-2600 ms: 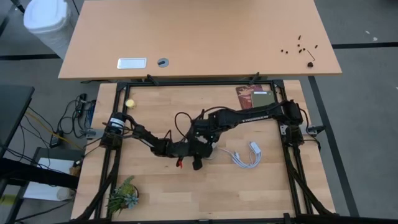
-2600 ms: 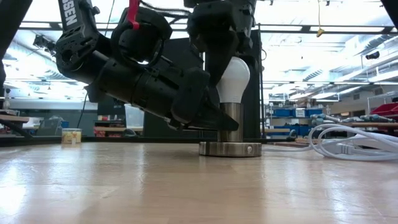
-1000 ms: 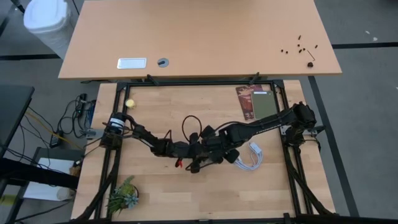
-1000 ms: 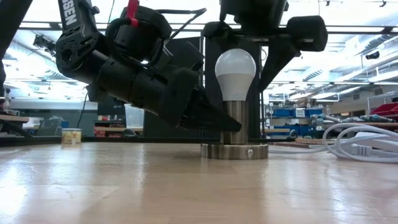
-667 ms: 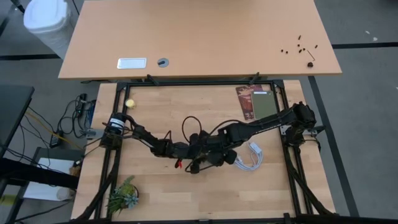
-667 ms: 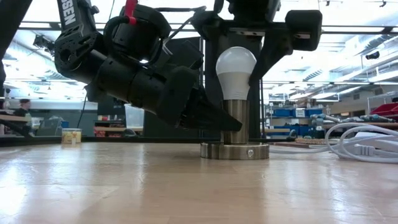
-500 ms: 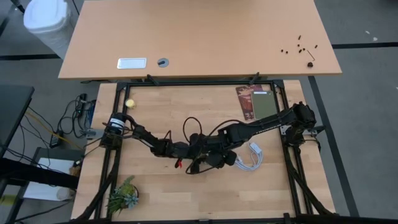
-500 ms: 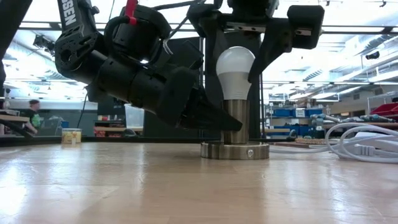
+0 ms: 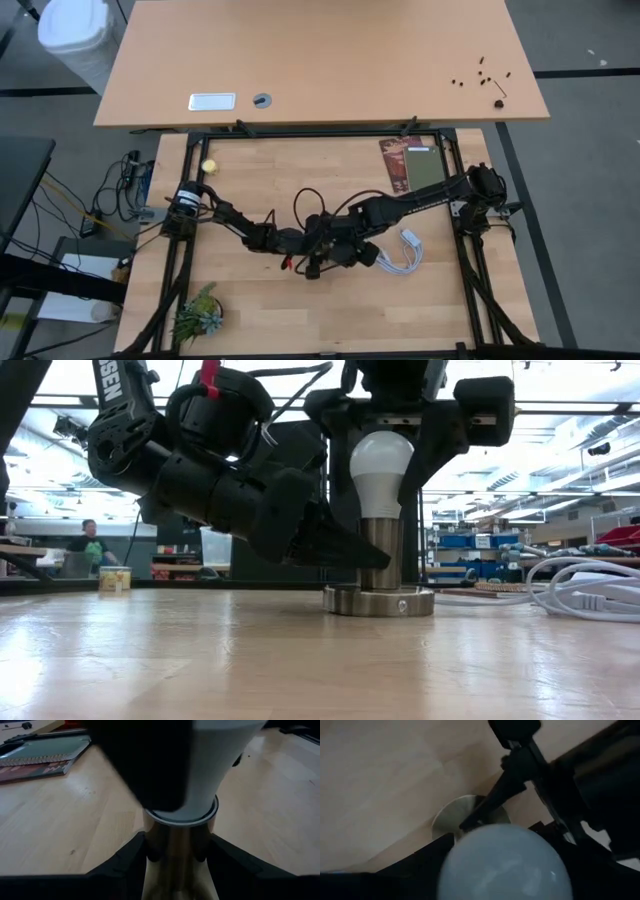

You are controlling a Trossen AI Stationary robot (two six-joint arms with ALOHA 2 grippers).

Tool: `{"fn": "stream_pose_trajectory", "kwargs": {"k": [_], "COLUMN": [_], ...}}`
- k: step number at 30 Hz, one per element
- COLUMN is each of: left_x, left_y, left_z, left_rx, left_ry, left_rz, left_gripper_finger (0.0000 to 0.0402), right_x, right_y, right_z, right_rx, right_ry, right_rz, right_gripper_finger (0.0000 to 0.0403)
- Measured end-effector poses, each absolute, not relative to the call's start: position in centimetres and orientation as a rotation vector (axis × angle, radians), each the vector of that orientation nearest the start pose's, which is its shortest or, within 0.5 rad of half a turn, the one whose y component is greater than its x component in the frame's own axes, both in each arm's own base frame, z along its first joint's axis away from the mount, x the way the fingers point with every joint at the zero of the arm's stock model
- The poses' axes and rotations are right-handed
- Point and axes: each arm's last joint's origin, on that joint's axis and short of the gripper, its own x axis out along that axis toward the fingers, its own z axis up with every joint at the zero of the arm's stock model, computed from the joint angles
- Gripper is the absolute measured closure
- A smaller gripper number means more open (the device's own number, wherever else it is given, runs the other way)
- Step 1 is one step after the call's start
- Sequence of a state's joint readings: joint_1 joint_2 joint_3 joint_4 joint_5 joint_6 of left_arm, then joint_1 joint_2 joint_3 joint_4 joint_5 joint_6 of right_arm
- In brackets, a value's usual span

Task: Screw lightbulb
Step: Insert the light bulb into the lamp

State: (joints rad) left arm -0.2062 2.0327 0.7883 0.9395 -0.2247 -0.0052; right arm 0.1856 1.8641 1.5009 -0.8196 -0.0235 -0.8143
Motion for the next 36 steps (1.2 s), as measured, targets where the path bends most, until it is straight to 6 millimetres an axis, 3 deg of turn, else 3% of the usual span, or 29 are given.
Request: {"fn": "stream_pose_trajectory", "kwargs": {"k": [13,20,29,36], "left_x": [35.83,35.83,35.84,35.86], "left_y": [-6.82,-6.83,-6.84,-6.85], "left_z": [9.89,9.89,9.92,9.94], "left_rx": [0.055,0.055,0.044,0.027], "left_ry": [0.290,0.289,0.287,0.286], "left_rz": [0.030,0.032,0.029,0.029], "left_gripper_finger": [0.0217,0.0217,0.0217,0.0217], "right_x": [37.92,37.94,38.00,38.02], "right_y": [6.22,6.31,6.36,6.28], "right_z": [23.62,23.63,23.66,23.66], "right_rx": [-0.642,-0.642,-0.537,-0.374], "right_ry": [1.081,1.077,1.093,1.127], "right_rz": [0.532,0.531,0.460,0.320], "right_gripper_finger": [0.0098,0.0142,0.0123,0.0134]}}
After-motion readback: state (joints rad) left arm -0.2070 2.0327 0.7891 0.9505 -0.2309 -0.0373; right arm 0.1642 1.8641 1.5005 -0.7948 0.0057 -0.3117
